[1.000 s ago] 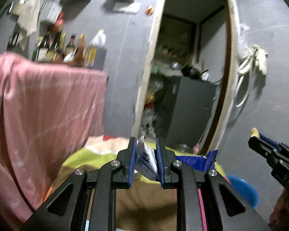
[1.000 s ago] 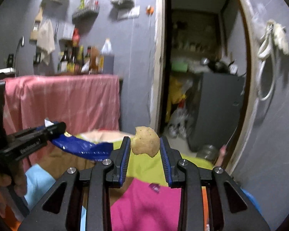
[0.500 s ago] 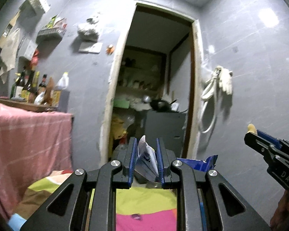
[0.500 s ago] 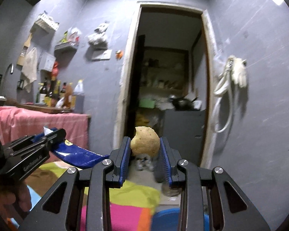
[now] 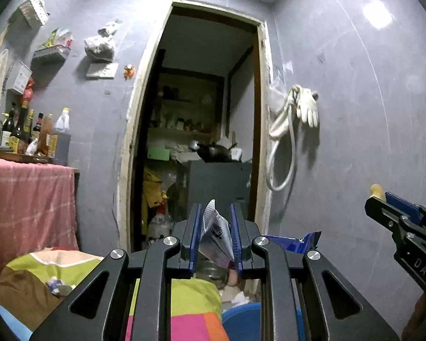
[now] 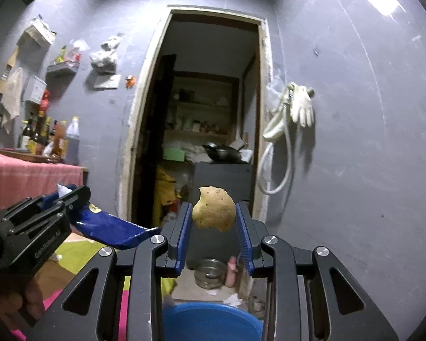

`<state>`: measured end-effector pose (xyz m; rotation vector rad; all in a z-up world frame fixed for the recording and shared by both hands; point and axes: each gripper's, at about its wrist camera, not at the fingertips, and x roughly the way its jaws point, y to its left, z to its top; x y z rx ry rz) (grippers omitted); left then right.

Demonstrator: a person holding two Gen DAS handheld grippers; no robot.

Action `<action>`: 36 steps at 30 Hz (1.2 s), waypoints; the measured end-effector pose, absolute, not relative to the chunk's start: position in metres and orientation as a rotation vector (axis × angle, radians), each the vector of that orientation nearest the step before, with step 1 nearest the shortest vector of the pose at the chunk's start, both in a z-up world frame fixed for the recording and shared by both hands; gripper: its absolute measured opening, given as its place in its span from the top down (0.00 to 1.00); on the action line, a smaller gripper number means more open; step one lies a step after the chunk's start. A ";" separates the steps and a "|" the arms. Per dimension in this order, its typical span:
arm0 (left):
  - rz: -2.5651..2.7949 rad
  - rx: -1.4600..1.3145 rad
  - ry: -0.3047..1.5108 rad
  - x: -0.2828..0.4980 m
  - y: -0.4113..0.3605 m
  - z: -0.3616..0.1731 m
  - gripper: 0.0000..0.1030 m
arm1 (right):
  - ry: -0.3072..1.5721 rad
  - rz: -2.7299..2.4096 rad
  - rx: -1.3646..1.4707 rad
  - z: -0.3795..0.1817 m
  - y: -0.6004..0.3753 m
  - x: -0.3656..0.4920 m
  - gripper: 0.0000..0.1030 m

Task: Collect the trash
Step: 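Lift the wrapper and chip and carry both tools over the blue basin, then open both tools to drop the wrapper and chip into the basin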

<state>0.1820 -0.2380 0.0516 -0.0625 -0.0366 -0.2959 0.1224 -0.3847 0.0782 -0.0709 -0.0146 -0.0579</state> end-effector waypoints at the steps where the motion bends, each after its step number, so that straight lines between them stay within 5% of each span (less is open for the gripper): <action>1: -0.301 -0.054 -0.021 0.186 -0.243 0.048 0.84 | -0.001 -0.064 -0.063 0.073 -0.389 0.126 0.72; 26: -0.302 0.103 0.532 0.286 -0.319 -0.079 0.82 | 0.492 -0.053 0.154 -0.071 -0.454 0.196 0.71; 36: -0.314 0.054 0.608 0.293 -0.312 -0.084 0.69 | 0.517 -0.039 0.169 -0.070 -0.457 0.205 0.65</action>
